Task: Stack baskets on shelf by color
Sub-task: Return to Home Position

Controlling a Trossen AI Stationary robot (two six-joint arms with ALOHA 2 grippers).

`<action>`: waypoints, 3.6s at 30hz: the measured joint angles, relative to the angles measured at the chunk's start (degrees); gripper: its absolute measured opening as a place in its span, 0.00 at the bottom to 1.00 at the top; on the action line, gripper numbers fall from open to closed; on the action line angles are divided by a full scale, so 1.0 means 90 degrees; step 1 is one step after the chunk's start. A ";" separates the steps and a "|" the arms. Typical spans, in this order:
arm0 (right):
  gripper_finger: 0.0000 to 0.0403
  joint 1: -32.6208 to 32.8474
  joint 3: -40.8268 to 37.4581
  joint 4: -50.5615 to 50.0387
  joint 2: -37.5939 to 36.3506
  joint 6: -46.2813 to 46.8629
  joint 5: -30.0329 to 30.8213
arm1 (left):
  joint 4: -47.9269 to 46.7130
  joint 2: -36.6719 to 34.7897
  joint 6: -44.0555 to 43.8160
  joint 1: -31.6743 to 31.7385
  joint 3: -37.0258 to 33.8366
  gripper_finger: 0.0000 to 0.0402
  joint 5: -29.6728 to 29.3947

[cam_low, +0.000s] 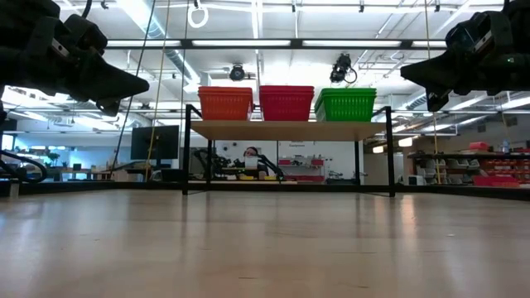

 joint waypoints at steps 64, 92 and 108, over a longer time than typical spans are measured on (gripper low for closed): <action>0.03 -0.0001 0.0000 0.0000 0.0000 -0.0019 0.0001 | 0.0000 0.0000 0.0000 0.0002 0.0000 0.08 0.0000; 0.03 -0.0001 0.0000 0.0000 0.0000 -0.0019 0.0001 | 0.0000 0.0000 -0.0001 0.0000 -0.0001 0.06 -0.0002; 0.03 0.0000 0.0000 0.0000 0.0000 -0.0019 0.0001 | 0.0000 0.0000 -0.0002 0.0001 0.0000 0.06 -0.0002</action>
